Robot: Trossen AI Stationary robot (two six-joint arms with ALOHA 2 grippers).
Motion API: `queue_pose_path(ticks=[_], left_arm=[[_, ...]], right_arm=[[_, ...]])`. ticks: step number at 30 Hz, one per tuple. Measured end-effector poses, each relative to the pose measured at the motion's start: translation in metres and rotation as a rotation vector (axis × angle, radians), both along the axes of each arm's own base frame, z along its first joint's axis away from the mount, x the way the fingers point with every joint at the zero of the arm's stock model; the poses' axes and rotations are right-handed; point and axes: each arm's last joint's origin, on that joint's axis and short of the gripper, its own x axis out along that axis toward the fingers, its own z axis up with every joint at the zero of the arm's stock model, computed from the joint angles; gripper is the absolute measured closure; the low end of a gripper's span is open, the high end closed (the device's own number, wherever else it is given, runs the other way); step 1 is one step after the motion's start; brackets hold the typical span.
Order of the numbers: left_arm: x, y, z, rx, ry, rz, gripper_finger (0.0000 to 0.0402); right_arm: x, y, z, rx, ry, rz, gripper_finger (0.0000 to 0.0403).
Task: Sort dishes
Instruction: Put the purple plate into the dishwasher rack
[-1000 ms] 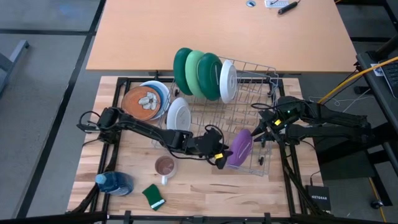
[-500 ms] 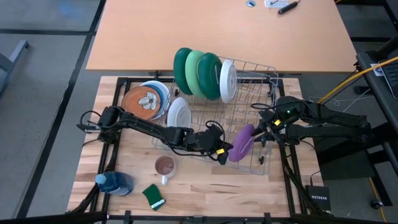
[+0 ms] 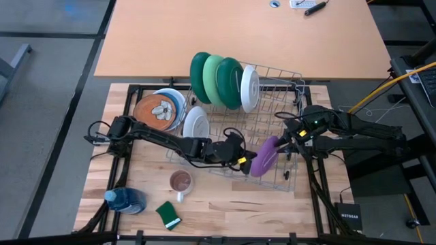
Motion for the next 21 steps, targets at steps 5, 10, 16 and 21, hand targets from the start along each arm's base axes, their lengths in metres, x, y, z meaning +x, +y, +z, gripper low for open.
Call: queue_pose_path(ticks=[5,10,16,21], left_arm=[[-0.0002,0.0004,-0.0001,-0.093,-0.019,0.048,0.04],[-0.0002,0.0,-0.0002,-0.13,-0.026,0.058,0.0401],[-0.0001,0.0001,0.0002,-0.176,-0.039,0.073,0.0401],[0.0009,0.0025,0.0029,-0.177,-0.074,0.1,0.0401]], right_arm=[[0.0002,-0.0008,-0.0002,-0.015,0.003,-0.026,0.0251],[0.0009,-0.0039,-0.002,-0.072,0.025,-0.124,0.0251],[0.0025,-0.0058,-0.0054,-0.099,0.067,-0.17,0.0251],[0.0069,-0.0069,-0.0077,-0.105,0.089,-0.182,0.0251]])
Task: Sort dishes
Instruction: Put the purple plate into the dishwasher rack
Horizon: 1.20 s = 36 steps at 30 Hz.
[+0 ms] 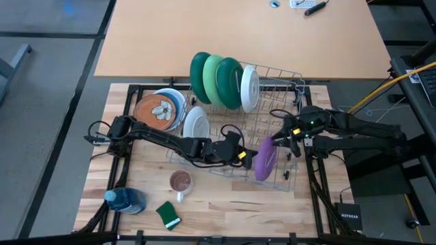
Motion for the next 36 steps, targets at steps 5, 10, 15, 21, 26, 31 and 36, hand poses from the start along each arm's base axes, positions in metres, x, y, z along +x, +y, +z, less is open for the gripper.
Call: queue_pose_path(ticks=[5,10,15,21,26,31,36], left_arm=[[0.002,0.01,0.003,0.005,-0.031,0.056,0.0401],[0.003,0.022,0.003,0.008,-0.029,0.082,0.0397],[0.004,0.033,0.003,0.01,-0.027,0.107,0.04],[0.004,0.043,0.005,0.14,0.01,0.089,0.0397],[0.003,0.039,0.012,0.265,0.027,-0.022,0.0399],[0.002,0.027,0.012,0.299,0.033,-0.092,0.0398],[0.001,0.018,0.011,0.334,0.04,-0.125,0.0399]], right_arm=[[0.005,-0.002,-0.003,-0.026,0.034,-0.043,0.0251],[0.006,-0.003,-0.004,-0.025,0.041,-0.044,0.0251],[0.006,-0.003,-0.004,-0.031,0.042,-0.053,0.0251],[0.006,-0.004,-0.004,-0.046,0.045,-0.072,0.0251],[0.006,-0.004,-0.004,-0.057,0.048,-0.089,0.0251],[0.006,-0.008,-0.005,-0.122,0.059,-0.182,0.0251],[0.006,-0.009,-0.005,-0.157,0.066,-0.233,0.0251]])
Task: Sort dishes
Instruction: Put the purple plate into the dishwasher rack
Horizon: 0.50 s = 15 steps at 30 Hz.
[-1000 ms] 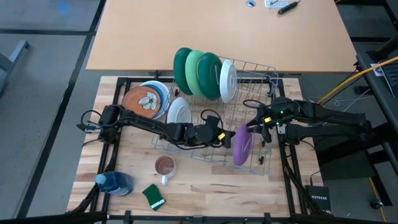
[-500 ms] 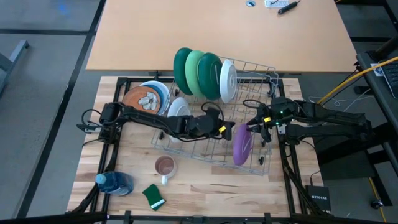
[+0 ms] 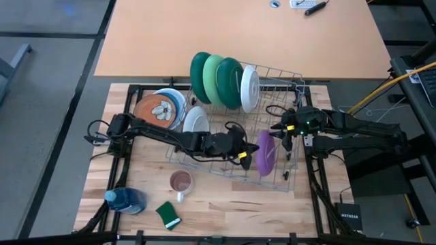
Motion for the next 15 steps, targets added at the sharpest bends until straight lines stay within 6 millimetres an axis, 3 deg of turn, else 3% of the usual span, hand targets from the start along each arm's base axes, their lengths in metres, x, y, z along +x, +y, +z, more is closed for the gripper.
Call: queue_pose_path(ticks=[7,15], left_arm=[[-0.001,-0.004,-0.001,0.076,0.02,-0.028,0.04],[-0.001,-0.004,-0.001,0.095,0.027,-0.032,0.0398]], right_arm=[[-0.001,0.0,-0.001,0.004,0.018,-0.02,0.0251],[-0.011,0.001,-0.012,0.041,0.16,-0.029,0.0251]])
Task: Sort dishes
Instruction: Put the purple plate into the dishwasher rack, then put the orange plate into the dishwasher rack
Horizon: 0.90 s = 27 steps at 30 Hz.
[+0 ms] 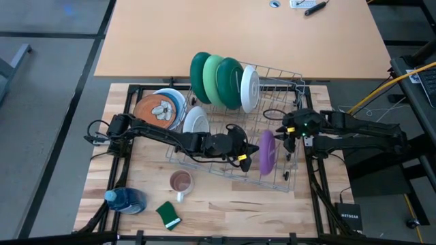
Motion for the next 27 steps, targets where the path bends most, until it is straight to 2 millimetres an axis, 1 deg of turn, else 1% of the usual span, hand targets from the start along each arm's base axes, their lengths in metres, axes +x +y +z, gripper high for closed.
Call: queue_pose_path(ticks=[5,8,10,13,16,18,20,23,26,27], left_arm=[[0.0,0.0,0.0,0.003,0.001,-0.001,0.0399],[0.0,0.0,0.0,0.003,0.001,-0.001,0.0397],[0.0,0.0,0.0,0.008,0.002,-0.002,0.0398],[-0.001,0.0,0.002,0.066,0.014,-0.017,0.04],[-0.008,0.001,0.015,0.157,0.014,-0.04,0.0399],[-0.018,0.0,0.028,0.237,0.04,-0.066,0.0399],[-0.032,0.002,0.044,0.318,0.081,-0.089,0.04],[-0.061,0.003,0.067,0.394,0.16,-0.108,0.04],[-0.095,0.005,0.09,0.42,0.243,-0.078,0.0399],[-0.107,0.006,0.094,0.428,0.284,-0.062,0.0398]], right_arm=[[-0.005,0.001,-0.004,0.011,0.065,0.0,0.0251],[-0.009,0.001,-0.002,0.017,0.102,0.0,0.0251],[-0.012,0.002,0.003,0.02,0.119,0.0,0.0251],[-0.016,0.003,0.014,0.021,0.126,0.0,0.0251],[-0.021,0.003,0.025,0.021,0.124,0.0,0.0251],[-0.024,0.004,0.032,0.02,0.118,0.0,0.0251],[-0.028,0.005,0.037,0.018,0.105,0.0,0.0251],[-0.032,0.005,0.042,0.013,0.075,0.0,0.0251],[-0.038,0.006,0.044,0.008,0.048,0.0,0.0251],[-0.04,0.007,0.044,0.008,0.044,0.0,0.0251]])
